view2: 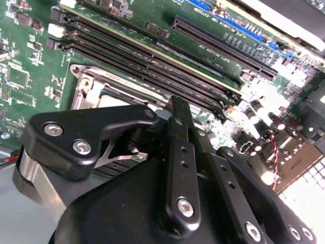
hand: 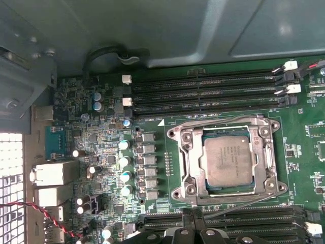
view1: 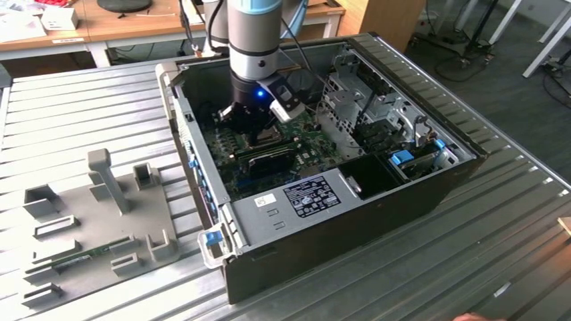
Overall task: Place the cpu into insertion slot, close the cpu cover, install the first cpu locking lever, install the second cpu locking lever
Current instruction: 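Install the second cpu locking lever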
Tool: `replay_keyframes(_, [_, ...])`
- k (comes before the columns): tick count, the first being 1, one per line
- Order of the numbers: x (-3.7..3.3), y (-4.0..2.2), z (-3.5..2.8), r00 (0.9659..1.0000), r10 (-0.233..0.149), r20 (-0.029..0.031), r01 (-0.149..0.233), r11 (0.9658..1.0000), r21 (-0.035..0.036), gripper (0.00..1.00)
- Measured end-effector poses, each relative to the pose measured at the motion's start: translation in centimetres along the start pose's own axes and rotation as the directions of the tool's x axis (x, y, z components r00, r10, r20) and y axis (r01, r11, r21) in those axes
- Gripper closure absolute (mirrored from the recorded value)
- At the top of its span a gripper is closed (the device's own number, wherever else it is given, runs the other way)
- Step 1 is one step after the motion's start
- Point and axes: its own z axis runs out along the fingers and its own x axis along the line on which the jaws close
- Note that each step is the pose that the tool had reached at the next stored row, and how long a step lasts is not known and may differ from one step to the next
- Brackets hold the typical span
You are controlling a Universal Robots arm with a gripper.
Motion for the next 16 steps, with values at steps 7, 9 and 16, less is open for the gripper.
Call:
replay_keyframes(7, [0.07,-0.01,0.11,1.0000,0.000,0.0000,0.000,1.0000,0.0000,0.90])
replay_keyframes(9, [0.10,-0.02,0.16,1.0000,0.000,0.0000,0.000,1.0000,0.0000,0.90])
replay_keyframes(16, [0.10,-0.02,0.17,1.0000,0.000,0.0000,0.000,1.0000,0.0001,0.90])
